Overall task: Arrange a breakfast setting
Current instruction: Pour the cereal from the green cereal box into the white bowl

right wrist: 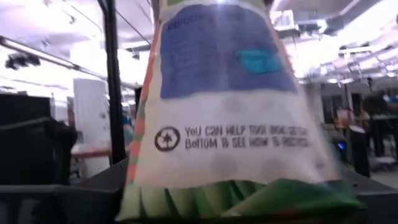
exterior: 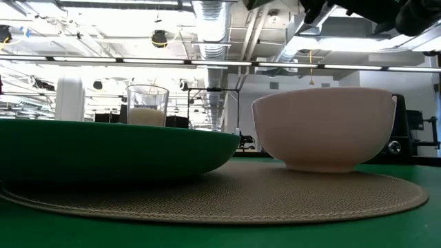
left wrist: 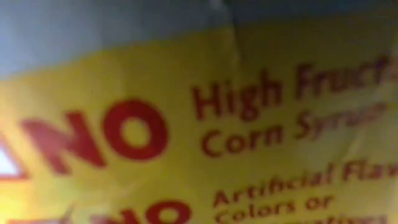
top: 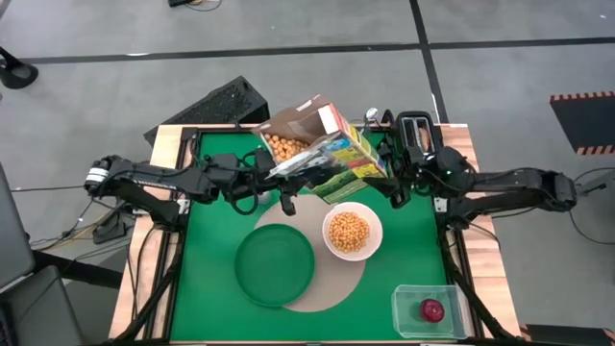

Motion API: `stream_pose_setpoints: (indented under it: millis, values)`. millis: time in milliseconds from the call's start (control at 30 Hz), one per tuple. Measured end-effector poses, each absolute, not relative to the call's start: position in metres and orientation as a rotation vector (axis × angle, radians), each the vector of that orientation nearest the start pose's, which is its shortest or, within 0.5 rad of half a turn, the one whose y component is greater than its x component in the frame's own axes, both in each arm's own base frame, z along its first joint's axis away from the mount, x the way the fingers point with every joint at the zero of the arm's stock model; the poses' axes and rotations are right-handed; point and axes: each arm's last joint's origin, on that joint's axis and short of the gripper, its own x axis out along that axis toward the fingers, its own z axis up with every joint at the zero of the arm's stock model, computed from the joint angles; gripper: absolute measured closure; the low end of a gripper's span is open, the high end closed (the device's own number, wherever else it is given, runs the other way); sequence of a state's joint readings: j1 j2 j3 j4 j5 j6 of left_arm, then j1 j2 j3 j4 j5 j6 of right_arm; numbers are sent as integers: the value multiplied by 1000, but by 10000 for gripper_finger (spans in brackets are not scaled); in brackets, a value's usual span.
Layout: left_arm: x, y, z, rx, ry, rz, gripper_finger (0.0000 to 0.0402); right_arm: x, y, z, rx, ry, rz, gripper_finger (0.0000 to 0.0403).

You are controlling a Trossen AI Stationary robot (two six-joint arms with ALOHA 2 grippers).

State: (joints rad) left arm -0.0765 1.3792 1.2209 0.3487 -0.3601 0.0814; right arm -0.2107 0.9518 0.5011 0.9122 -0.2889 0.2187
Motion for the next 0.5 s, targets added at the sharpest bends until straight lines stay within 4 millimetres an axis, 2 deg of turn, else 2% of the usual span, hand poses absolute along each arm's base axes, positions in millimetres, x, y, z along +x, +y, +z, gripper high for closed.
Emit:
stream_pose_setpoints:
  millis: [500]
  values:
    - [290, -11, 408, -6, -86, 301, 232, 175, -34, 308, 77, -302, 58, 96]
